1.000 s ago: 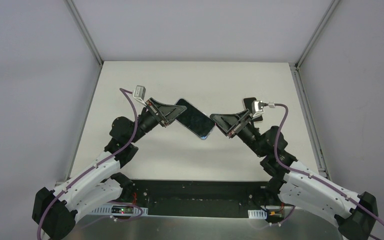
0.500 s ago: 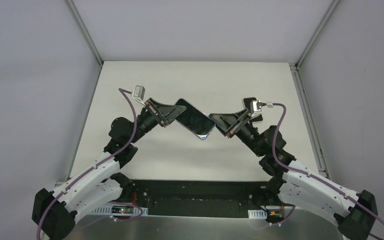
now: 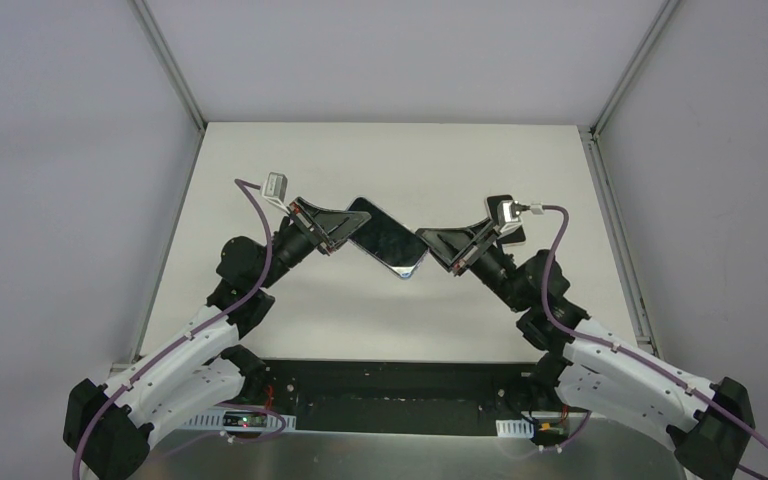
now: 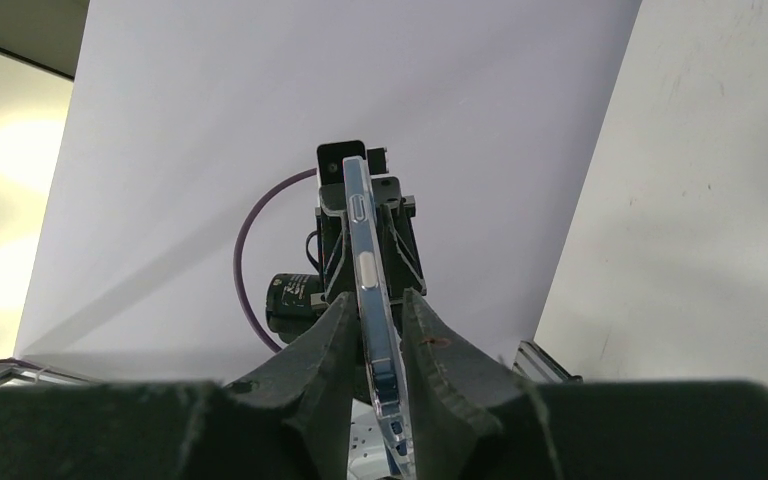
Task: Take the phone out of the phone case
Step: Remove the phone case from the phone.
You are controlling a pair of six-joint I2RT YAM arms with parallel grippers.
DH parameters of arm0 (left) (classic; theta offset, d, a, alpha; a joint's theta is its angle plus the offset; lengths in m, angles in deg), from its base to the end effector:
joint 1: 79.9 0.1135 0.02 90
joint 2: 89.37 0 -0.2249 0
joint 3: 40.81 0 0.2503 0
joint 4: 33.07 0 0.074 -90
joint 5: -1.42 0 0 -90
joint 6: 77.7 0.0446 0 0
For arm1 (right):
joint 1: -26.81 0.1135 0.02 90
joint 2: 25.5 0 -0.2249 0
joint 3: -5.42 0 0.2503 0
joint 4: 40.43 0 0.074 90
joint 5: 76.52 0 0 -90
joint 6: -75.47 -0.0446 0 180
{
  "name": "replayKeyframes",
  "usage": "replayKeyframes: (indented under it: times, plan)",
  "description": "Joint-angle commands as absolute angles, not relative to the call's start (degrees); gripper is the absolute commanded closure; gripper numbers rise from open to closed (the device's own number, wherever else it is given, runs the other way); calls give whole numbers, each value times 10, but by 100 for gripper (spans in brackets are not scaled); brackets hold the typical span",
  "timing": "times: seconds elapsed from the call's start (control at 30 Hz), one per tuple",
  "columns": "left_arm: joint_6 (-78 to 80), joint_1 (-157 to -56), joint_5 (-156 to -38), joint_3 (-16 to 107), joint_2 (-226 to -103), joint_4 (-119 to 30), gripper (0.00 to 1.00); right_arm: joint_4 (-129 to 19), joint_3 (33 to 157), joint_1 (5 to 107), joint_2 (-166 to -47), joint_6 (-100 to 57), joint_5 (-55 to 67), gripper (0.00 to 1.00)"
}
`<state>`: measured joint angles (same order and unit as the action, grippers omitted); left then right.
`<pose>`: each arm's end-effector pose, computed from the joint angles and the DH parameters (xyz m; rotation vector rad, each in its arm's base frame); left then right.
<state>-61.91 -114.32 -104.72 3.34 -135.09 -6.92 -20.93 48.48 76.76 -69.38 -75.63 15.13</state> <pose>0.1740 -0.1343 0.3163 -0.1776 1.3591 -1.8034 0.1429 0.1680 0.3038 0.1675 1.4209 1.6319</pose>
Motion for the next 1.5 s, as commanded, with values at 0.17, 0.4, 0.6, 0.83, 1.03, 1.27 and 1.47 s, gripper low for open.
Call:
replayKeyframes:
  times: [0.17,0.4,0.6,0.83,1.03,1.27,1.47]
  plan:
    - [-619,-1146,-1032,46,-1340,-9,100,-168,494,766,-706,-770,121,67]
    - [-618,-1146,-1028,41,-1340,-8,100,-150,486,766,-700,-775,125,75]
    - [-616,-1147,-1027,41,-1346,-8,100,-59,467,766,-716,-824,130,76]
    - [-608,-1148,-1023,40,-1355,-7,100,89,462,766,-758,-878,130,78]
    - [-602,-1150,-1022,38,-1369,-5,100,158,479,766,-785,-900,117,79]
    - [-598,-1152,-1015,32,-1394,4,100,192,505,766,-796,-910,105,80]
    - [-598,-1152,-1010,24,-1410,19,100,213,518,766,-803,-920,95,92]
